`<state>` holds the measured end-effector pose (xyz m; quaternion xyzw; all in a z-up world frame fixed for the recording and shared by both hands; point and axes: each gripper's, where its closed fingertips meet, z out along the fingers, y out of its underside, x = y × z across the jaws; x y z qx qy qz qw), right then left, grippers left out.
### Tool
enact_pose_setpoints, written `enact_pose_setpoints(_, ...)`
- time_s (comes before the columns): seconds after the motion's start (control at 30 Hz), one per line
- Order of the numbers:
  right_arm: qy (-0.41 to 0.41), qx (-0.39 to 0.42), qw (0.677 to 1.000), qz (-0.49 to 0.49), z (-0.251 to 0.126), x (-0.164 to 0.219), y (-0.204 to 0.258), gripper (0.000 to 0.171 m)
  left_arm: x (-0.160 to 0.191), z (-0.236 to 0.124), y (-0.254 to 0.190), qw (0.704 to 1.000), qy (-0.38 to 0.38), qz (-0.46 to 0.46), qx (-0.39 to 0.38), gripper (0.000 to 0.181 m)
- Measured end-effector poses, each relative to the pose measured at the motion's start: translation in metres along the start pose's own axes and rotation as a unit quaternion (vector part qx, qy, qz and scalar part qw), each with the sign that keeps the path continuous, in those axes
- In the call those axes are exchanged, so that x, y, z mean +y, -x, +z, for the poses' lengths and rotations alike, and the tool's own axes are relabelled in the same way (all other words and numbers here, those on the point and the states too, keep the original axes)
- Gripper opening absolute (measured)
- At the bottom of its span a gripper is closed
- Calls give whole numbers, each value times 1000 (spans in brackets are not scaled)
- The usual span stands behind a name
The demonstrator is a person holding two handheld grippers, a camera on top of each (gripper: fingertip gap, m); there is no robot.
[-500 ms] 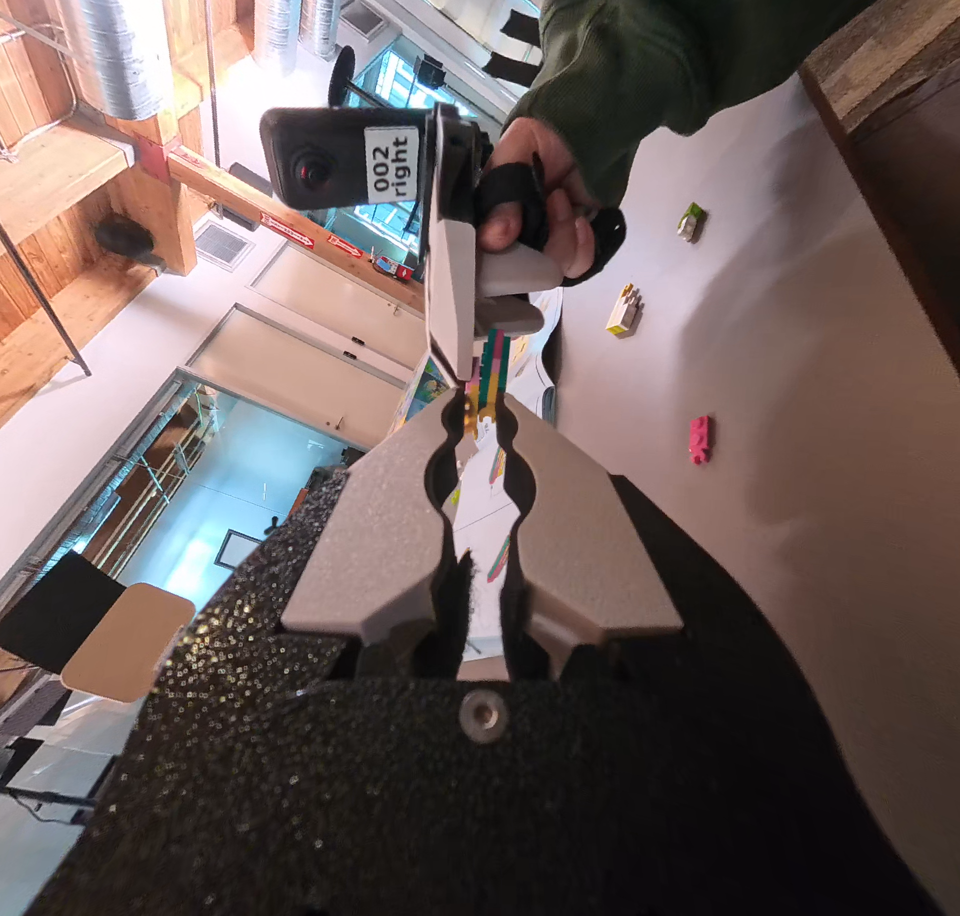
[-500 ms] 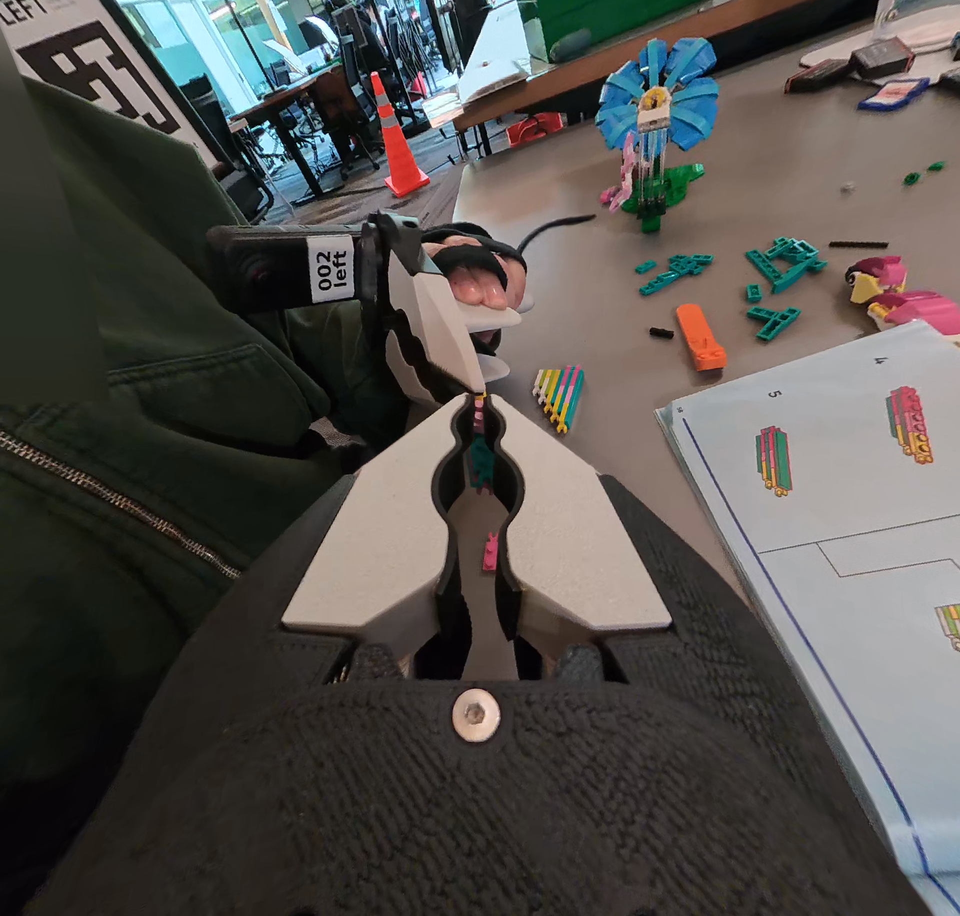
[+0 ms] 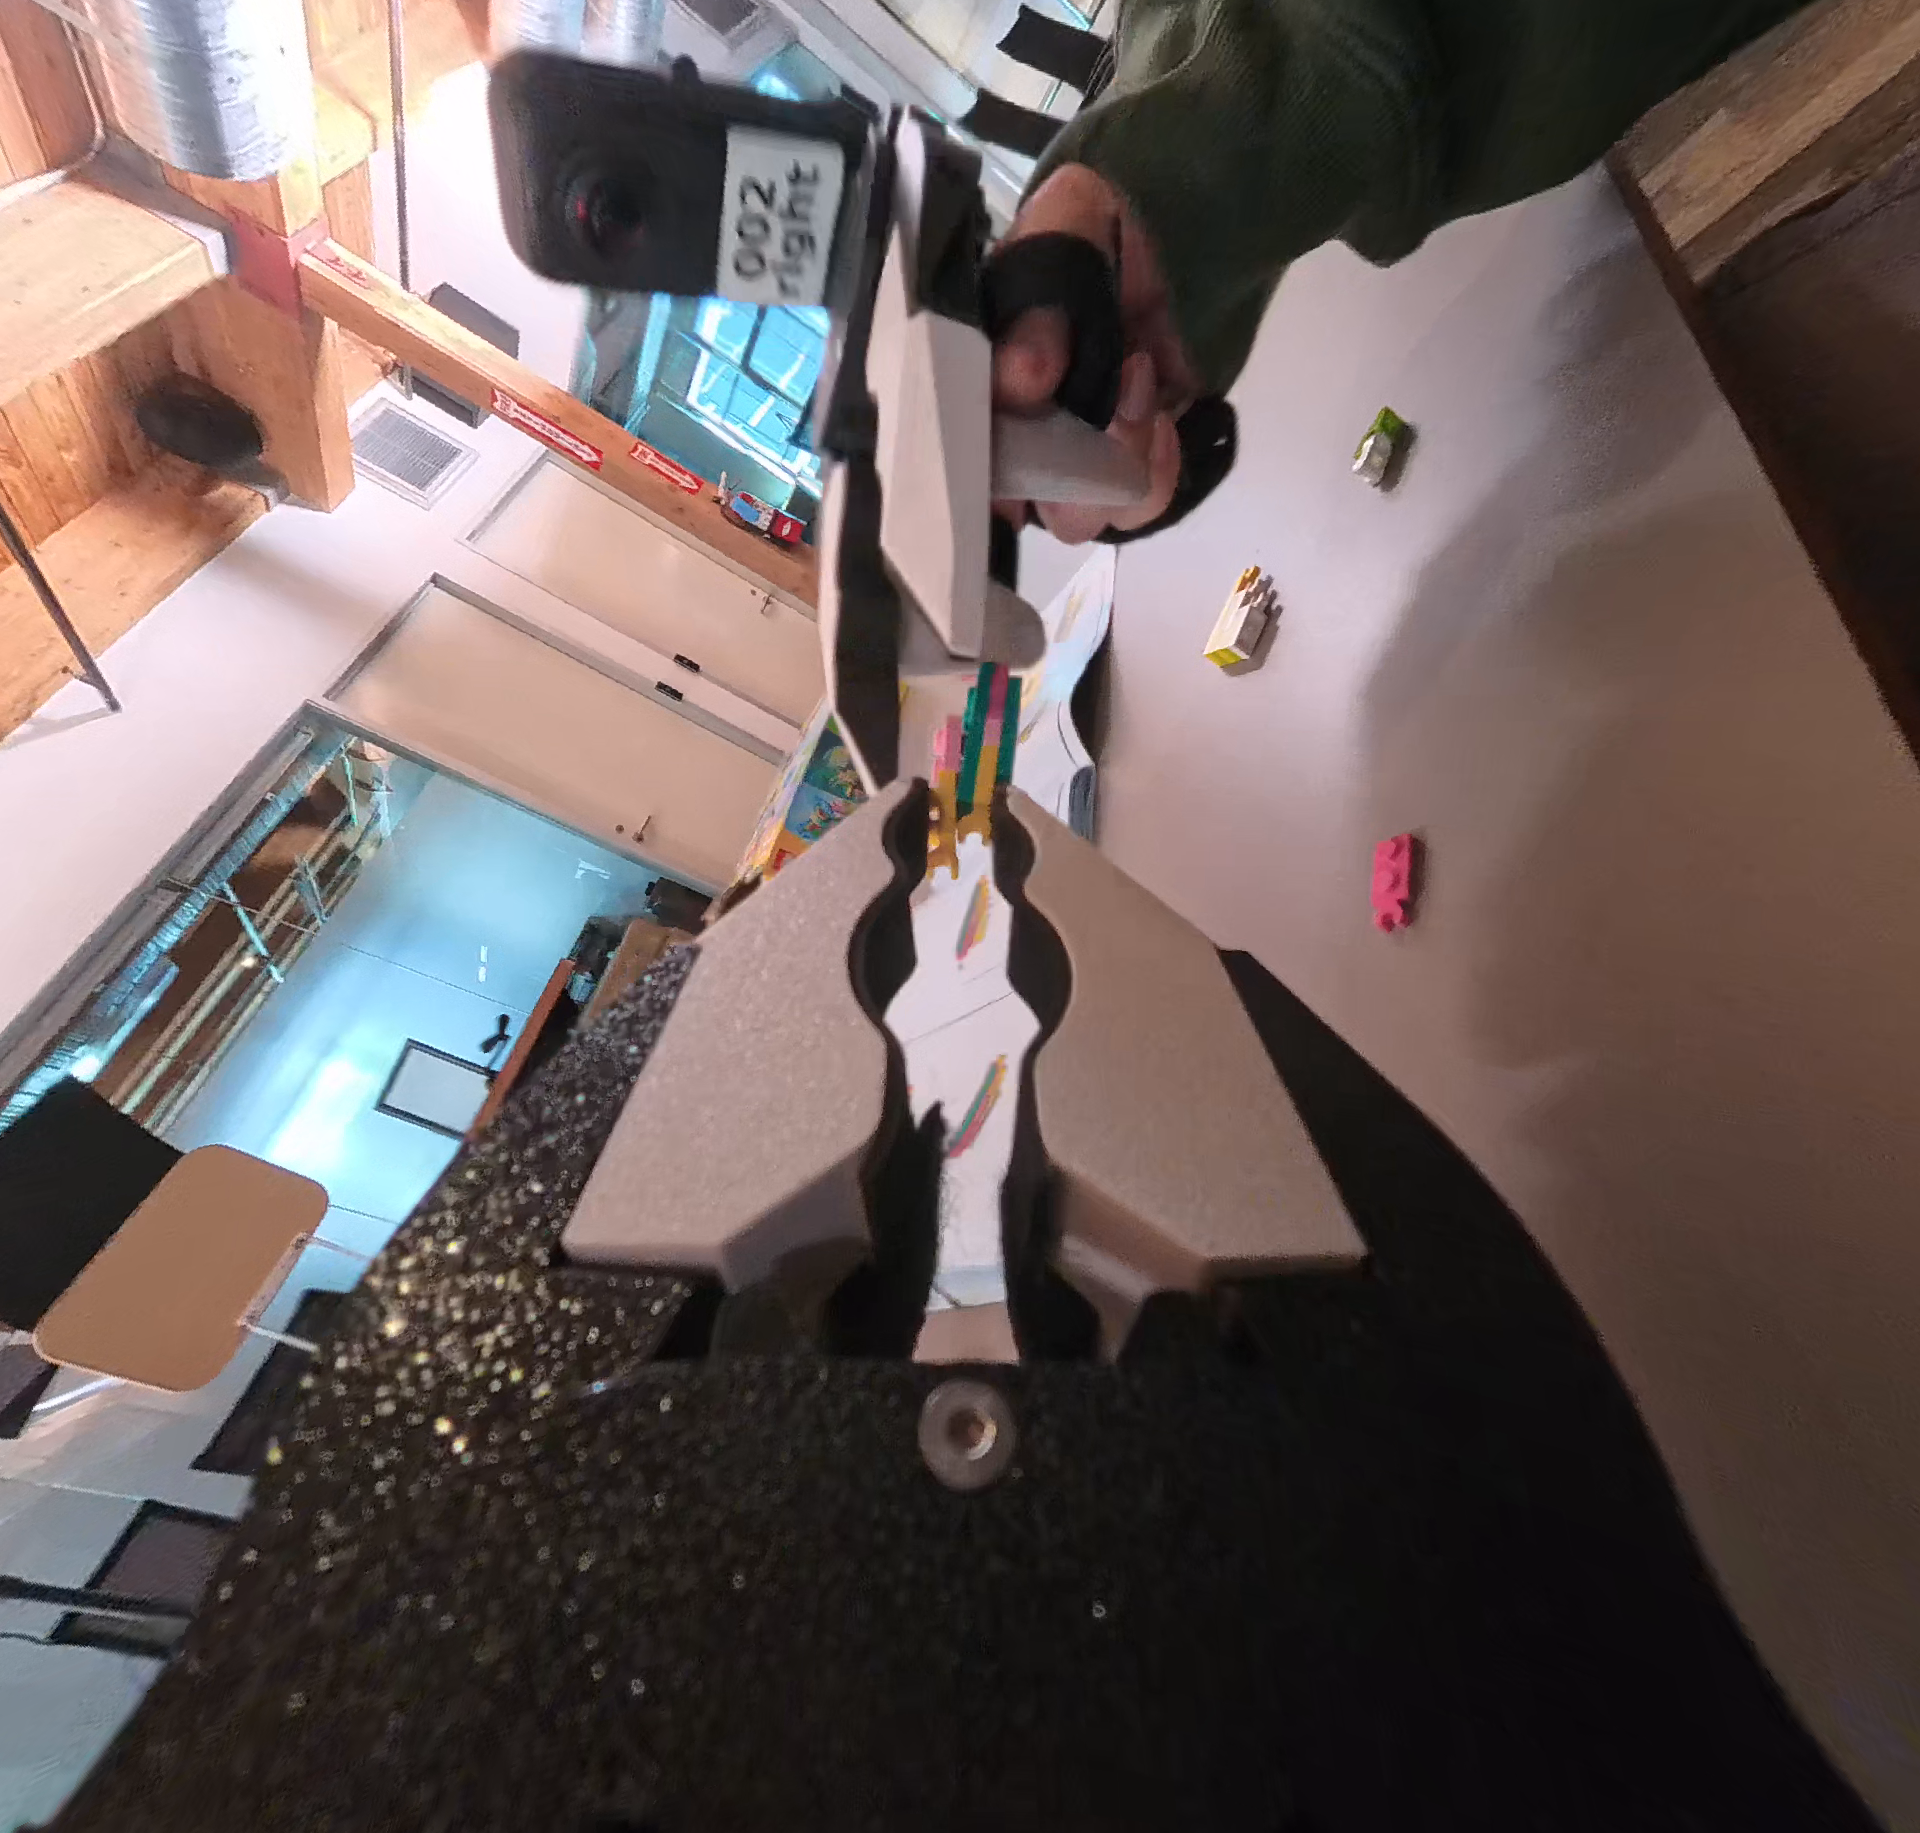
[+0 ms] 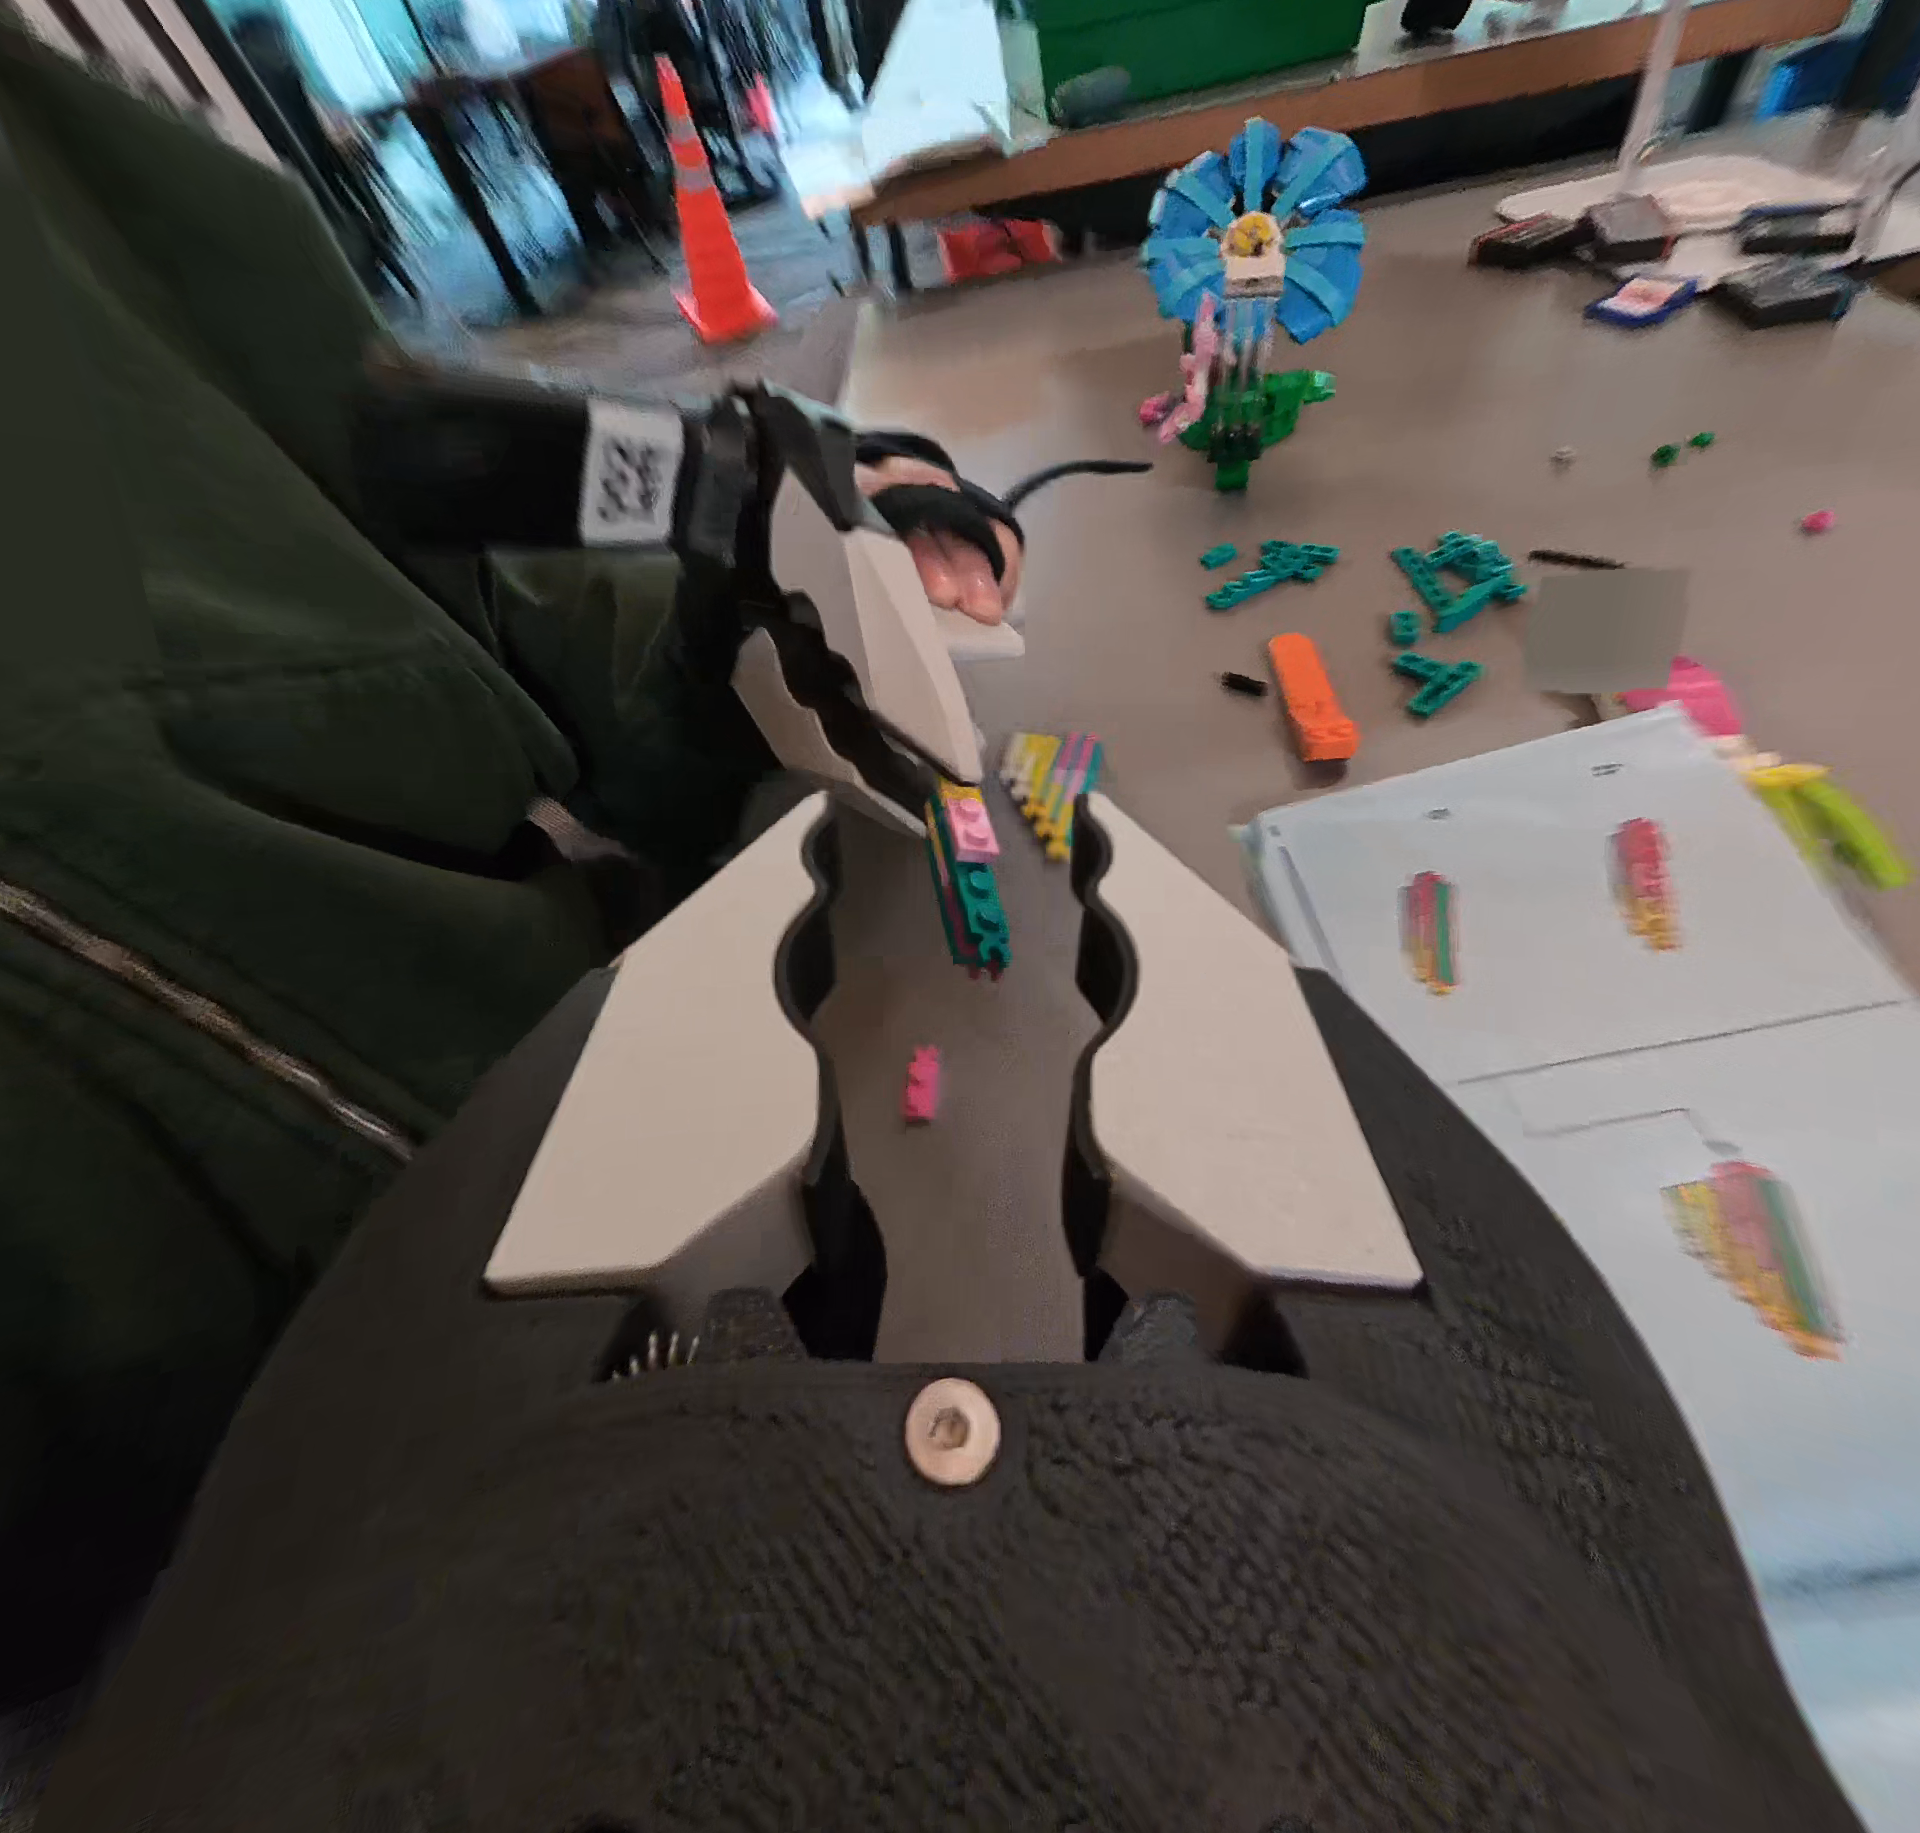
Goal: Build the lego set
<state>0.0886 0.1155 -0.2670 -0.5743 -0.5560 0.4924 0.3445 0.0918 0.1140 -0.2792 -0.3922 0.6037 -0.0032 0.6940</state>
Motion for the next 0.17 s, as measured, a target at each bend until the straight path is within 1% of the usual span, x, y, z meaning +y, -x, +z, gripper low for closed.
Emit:
enact_pose_setpoints(0.03,21,25,999,-42,-1,2,-2,44,1,0,-1,1000,2,-10,5,9)
enact_pose_setpoints(0.1,83,85,982,-146,-2,8,-6,43,2,1,-3,1000,2,-27,16,9)
enact_pose_setpoints(0.17,148,128,951,-240,-2,12,-8,38,3,2,-2,999,5,-44,19,9)
